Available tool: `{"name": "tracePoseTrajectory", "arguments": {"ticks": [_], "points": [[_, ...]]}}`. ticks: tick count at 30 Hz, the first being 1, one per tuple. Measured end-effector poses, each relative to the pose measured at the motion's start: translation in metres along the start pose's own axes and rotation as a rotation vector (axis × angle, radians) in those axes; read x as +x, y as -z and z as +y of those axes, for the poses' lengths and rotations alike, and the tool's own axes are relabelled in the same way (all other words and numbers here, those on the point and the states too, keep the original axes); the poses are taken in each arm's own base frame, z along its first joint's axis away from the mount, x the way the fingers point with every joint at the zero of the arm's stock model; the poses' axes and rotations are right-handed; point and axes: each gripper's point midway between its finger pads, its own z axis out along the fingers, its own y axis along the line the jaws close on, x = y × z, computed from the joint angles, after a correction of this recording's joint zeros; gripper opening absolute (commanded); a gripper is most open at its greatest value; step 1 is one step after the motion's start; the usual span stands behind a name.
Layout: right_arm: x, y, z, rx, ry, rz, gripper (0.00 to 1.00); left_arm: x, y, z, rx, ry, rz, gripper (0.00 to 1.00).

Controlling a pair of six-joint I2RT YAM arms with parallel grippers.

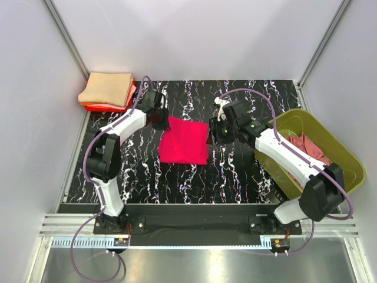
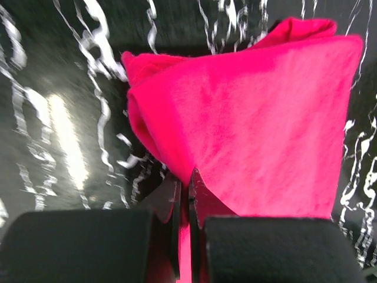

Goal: Fold and stack the t-shirts
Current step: Neatly place the folded tshirt to the corner

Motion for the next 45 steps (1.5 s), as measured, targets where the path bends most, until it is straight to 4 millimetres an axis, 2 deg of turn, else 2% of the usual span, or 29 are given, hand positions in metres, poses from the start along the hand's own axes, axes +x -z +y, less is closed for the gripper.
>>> {"name": "tracePoseTrajectory", "arguments": {"ticks": [5, 11, 15, 22, 26, 30, 38, 45], "points": [[-0.002, 0.005, 0.001, -0.003, 0.002, -0.01, 0.5, -0.032, 0.012, 0.018, -0.027, -0.045, -0.067, 0.0], [-0.004, 0.009, 0.003, -0.009, 0.012, -0.025, 0.5, -0.061, 0.03, 0.056, -0.074, -0.083, -0.112, 0.0], [-0.006, 0.009, 0.003, -0.012, 0.023, -0.03, 0.51, -0.084, 0.049, 0.078, -0.114, -0.109, -0.142, 0.0], [-0.013, 0.008, 0.007, -0.036, 0.05, -0.057, 0.5, -0.154, 0.089, 0.107, -0.206, -0.23, -0.271, 0.0], [-0.015, 0.007, 0.013, -0.069, 0.068, -0.059, 0.5, -0.195, 0.104, 0.119, -0.26, -0.308, -0.333, 0.0], [-0.015, 0.006, 0.016, -0.091, 0.081, -0.054, 0.51, -0.226, 0.113, 0.135, -0.313, -0.367, -0.37, 0.0], [-0.02, 0.007, 0.013, -0.085, 0.1, -0.07, 0.51, -0.254, 0.141, 0.163, -0.412, -0.461, -0.412, 0.0], [-0.029, 0.008, 0.004, -0.066, 0.09, -0.096, 0.51, -0.26, 0.162, 0.205, -0.482, -0.466, -0.421, 0.0]]}}
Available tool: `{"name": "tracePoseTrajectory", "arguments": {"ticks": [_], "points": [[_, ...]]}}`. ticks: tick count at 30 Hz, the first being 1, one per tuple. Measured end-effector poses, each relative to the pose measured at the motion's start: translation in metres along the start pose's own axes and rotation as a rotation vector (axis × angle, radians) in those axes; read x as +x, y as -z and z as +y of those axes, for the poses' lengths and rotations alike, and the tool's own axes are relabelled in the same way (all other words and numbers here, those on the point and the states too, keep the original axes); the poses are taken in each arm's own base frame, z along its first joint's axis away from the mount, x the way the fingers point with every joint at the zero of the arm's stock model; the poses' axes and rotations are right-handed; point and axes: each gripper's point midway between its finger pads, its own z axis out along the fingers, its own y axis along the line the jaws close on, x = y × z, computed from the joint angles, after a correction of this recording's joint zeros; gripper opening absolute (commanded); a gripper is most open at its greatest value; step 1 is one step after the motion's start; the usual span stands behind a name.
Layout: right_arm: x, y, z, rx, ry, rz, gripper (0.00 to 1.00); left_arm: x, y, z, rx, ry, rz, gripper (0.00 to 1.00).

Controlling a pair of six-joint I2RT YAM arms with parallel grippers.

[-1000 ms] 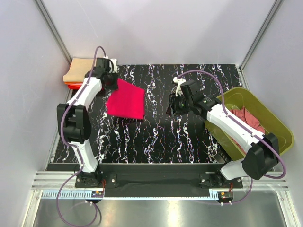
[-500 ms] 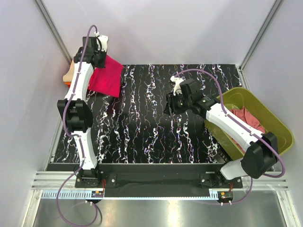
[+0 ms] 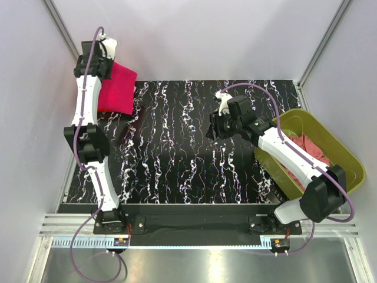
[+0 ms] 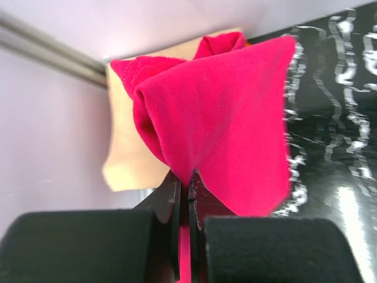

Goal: Fold and stack the t-shirts
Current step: Neatly place the folded tshirt to the corner

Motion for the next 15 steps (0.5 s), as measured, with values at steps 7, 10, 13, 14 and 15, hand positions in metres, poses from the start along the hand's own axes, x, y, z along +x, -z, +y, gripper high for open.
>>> {"name": "tracePoseTrajectory", "arguments": {"ticks": [7, 10, 13, 14, 15], "points": [[0.001, -0.003, -0.001, 0.005, -0.001, 0.005, 0.51, -0.006, -0.013, 0.043, -0.096, 0.015, -0.077, 0.0], [0.003, -0.007, -0.006, 0.024, -0.004, 0.013, 0.51, -0.01, -0.027, 0.054, -0.128, 0.012, -0.121, 0.0], [0.005, -0.01, -0.009, 0.03, -0.007, 0.022, 0.51, -0.007, -0.046, 0.062, -0.156, 0.0, -0.141, 0.0], [0.006, -0.011, -0.009, 0.03, -0.007, 0.024, 0.51, -0.005, -0.052, 0.064, -0.169, 0.0, -0.143, 0.0], [0.006, -0.011, -0.009, 0.031, -0.007, 0.026, 0.51, -0.001, -0.058, 0.065, -0.177, -0.001, -0.141, 0.0]]}}
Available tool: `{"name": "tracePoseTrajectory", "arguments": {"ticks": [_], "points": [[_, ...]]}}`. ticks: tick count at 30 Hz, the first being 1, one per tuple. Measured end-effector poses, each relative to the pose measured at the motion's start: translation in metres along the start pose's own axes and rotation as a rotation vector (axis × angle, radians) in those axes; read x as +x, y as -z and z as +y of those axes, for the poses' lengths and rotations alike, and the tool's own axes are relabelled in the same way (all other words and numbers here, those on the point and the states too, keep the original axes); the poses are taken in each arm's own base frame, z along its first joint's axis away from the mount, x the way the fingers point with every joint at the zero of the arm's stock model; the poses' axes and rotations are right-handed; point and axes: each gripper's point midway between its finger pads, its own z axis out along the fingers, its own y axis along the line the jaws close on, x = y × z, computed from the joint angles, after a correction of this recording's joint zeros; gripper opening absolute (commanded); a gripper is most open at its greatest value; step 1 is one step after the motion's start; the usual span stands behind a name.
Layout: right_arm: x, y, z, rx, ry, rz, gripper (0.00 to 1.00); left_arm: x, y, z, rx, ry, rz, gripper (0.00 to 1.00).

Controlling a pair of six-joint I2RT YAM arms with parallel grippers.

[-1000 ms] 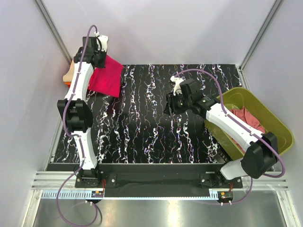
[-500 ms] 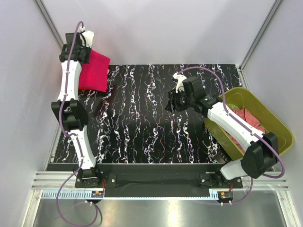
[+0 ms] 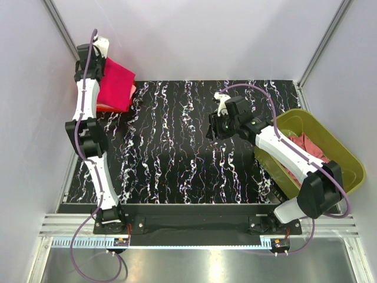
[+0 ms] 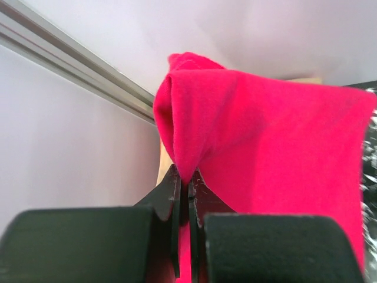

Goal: Fold and stack the t-shirts
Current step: Neatly place the folded tshirt to the corner

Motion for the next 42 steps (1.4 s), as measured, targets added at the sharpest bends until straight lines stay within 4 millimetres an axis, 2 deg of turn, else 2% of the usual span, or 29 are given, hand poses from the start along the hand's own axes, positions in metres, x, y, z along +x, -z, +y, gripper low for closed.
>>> {"name": "tracePoseTrajectory", "arguments": {"ticks": [3, 8, 19, 22, 23, 24, 26, 28, 31, 32, 33, 36, 39, 42], "points": [[0.001, -0.002, -0.002, 0.006, 0.0, 0.004, 0.5, 0.016, -0.019, 0.001, -0.025, 0.004, 0.007, 0.0], [0.004, -0.007, -0.007, 0.017, -0.006, 0.019, 0.51, 0.043, -0.043, 0.014, -0.097, 0.018, 0.025, 0.0], [0.004, -0.009, -0.015, 0.036, -0.015, 0.021, 0.51, 0.065, -0.072, 0.031, -0.183, 0.111, -0.024, 0.02], [0.005, -0.01, -0.018, 0.047, -0.015, 0.024, 0.51, 0.077, -0.079, 0.034, -0.189, 0.128, -0.02, 0.16], [0.005, -0.011, -0.019, 0.048, -0.016, 0.025, 0.51, 0.081, -0.081, 0.035, -0.192, 0.133, -0.018, 0.36], [0.005, -0.012, -0.019, 0.05, -0.016, 0.028, 0.51, 0.084, -0.082, 0.037, -0.199, 0.133, -0.018, 0.49], [0.007, -0.014, -0.02, 0.052, -0.018, 0.034, 0.51, 0.088, -0.083, 0.042, -0.234, 0.156, -0.02, 0.65], [0.008, -0.015, -0.021, 0.053, -0.019, 0.039, 0.51, 0.089, -0.081, 0.048, -0.276, 0.187, -0.038, 0.68], [0.009, -0.016, -0.021, 0.054, -0.019, 0.041, 0.51, 0.1, -0.072, 0.045, -0.292, 0.24, -0.023, 0.73], [0.009, -0.016, -0.021, 0.054, -0.019, 0.042, 0.51, 0.103, -0.068, 0.042, -0.29, 0.263, -0.016, 0.82], [0.009, -0.016, -0.021, 0.054, -0.019, 0.041, 0.51, 0.104, -0.065, 0.041, -0.286, 0.285, -0.011, 0.99], [0.009, -0.016, -0.022, 0.054, -0.019, 0.041, 0.51, 0.092, -0.054, 0.039, -0.272, 0.361, -0.025, 0.99], [0.008, -0.016, -0.022, 0.055, -0.017, 0.041, 0.51, 0.069, -0.035, 0.038, -0.255, 0.408, -0.052, 0.99], [0.008, -0.016, -0.024, 0.056, -0.02, 0.04, 0.51, 0.042, -0.008, 0.031, -0.235, 0.431, -0.076, 0.99]]}}
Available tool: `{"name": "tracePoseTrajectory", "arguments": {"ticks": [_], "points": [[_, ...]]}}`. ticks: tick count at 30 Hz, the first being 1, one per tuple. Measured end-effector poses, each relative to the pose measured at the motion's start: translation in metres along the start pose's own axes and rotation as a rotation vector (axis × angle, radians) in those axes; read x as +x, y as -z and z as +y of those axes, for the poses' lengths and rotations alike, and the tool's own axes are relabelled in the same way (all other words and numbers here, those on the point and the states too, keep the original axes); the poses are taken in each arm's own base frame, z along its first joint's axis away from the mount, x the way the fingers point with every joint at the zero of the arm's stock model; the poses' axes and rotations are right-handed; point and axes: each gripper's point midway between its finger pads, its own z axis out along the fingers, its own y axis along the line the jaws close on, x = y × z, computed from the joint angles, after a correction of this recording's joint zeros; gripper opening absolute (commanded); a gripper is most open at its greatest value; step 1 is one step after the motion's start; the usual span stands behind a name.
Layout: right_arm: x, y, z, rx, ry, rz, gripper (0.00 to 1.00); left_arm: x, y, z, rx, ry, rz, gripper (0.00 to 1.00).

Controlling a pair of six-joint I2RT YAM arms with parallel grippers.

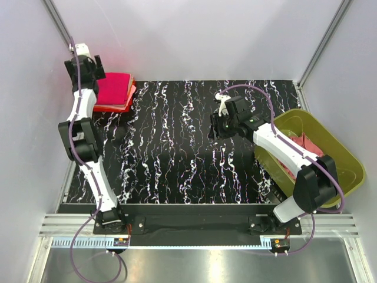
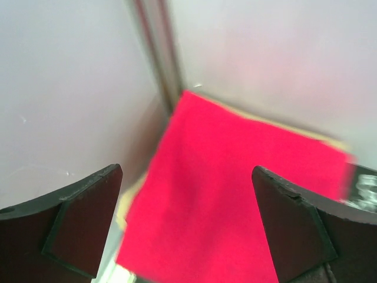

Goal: Fold and stack the t-shirts
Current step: Neatly place the folded tshirt to the corner, then reset both grippers

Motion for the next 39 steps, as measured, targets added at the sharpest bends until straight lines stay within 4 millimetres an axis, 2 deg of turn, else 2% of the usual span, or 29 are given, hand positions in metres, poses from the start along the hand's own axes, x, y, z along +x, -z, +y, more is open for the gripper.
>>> {"name": "tracePoseTrajectory", "arguments": {"ticks": [4, 7, 9, 10, 13, 15, 17, 19, 22, 26, 33, 39], "points": [[0.0, 0.0, 0.0, -0.012, -0.006, 0.004, 0.52, -0.032, 0.04, -0.03, 0.071, 0.065, -0.013, 0.99], [-0.001, 0.002, 0.003, -0.02, -0.029, 0.006, 0.57, -0.034, 0.079, -0.067, 0.216, 0.134, 0.024, 0.99], [-0.003, 0.005, 0.005, -0.022, -0.057, 0.009, 0.8, -0.026, 0.113, -0.096, 0.342, 0.173, 0.071, 0.99], [-0.005, 0.007, 0.007, -0.028, -0.07, 0.009, 0.99, -0.02, 0.13, -0.11, 0.401, 0.19, 0.095, 0.99], [-0.008, 0.021, 0.016, -0.054, -0.1, -0.001, 1.0, 0.005, 0.204, -0.156, 0.583, 0.202, 0.187, 0.99], [-0.012, 0.038, 0.02, -0.059, -0.118, -0.025, 1.0, 0.016, 0.256, -0.191, 0.72, 0.193, 0.233, 0.99], [-0.019, 0.06, 0.023, -0.052, -0.136, -0.071, 1.0, 0.021, 0.319, -0.227, 0.914, 0.179, 0.264, 0.99], [-0.025, 0.083, 0.023, -0.031, -0.153, -0.122, 1.0, 0.024, 0.374, -0.245, 1.07, 0.162, 0.29, 0.99], [-0.039, 0.119, 0.022, 0.007, -0.185, -0.229, 1.0, 0.026, 0.434, -0.247, 1.228, 0.137, 0.308, 0.99], [-0.048, 0.151, 0.02, 0.035, -0.239, -0.326, 1.0, 0.026, 0.481, -0.234, 1.322, 0.124, 0.302, 0.99], [-0.051, 0.164, 0.015, 0.072, -0.329, -0.375, 1.0, 0.011, 0.511, -0.209, 1.348, 0.129, 0.219, 0.99], [-0.05, 0.18, 0.013, 0.075, -0.344, -0.423, 1.0, 0.004, 0.518, -0.202, 1.349, 0.129, 0.185, 0.99]]}}
